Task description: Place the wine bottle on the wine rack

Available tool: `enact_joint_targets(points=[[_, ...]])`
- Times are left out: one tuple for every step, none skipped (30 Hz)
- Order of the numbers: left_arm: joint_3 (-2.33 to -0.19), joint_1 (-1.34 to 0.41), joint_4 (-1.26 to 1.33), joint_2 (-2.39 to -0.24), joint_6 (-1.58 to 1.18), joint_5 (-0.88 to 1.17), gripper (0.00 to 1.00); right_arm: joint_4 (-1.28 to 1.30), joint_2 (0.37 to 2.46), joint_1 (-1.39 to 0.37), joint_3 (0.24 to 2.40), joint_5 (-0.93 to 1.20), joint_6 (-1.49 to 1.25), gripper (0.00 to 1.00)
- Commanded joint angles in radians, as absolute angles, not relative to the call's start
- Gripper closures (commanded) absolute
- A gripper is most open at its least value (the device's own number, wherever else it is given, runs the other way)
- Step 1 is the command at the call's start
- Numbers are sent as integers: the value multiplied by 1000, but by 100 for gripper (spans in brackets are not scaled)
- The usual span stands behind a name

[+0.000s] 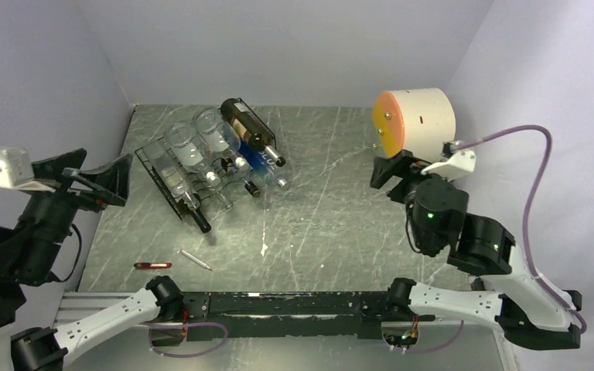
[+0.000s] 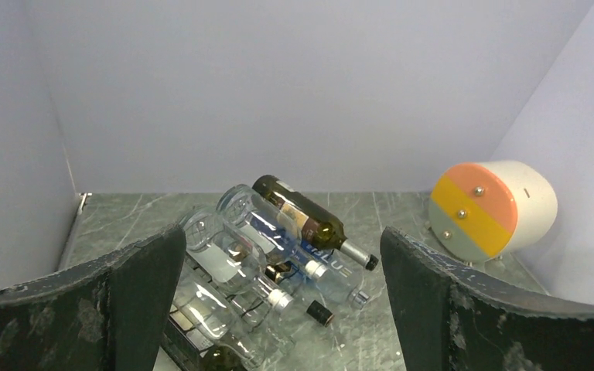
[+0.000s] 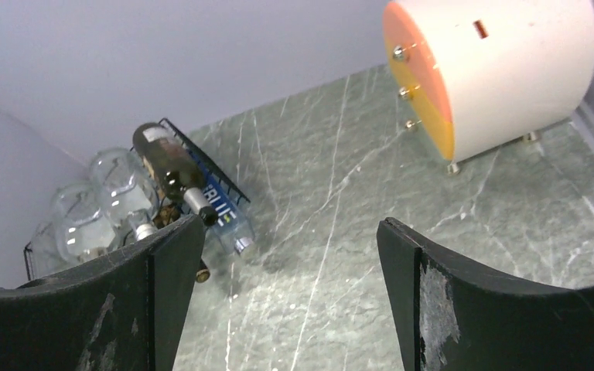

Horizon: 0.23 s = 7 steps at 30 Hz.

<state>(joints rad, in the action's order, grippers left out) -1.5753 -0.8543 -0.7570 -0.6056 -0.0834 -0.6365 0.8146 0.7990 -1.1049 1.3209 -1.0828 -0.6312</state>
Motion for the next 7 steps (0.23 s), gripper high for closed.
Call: enact_joint_targets(points=[[-1579,-855,-760,-560,-78,-646,0,811,754,-1100,1329,-1177,-581,13],[-1580,-854,-761,-556,-78,-649,0,807,747,-1102,1327,-1178,-582,13],[-1581,-854,-764,-555,-79,-655,0,799,743,-1100,1322,-1178,-575,13],[-1583,-855,-768,-555,-79,-658,0,789,740,-1101,1318,-1176,-567,13],[-1583,-855,-769,-555,-78,-662,0,789,742,-1100,1316,-1174,-566,13],[-1583,-855,-771,-555,-77,-667,0,797,747,-1100,1319,-1176,-574,13],[-1583,-855,-772,-556,-76,-673,0,810,755,-1100,1324,-1178,-585,13]])
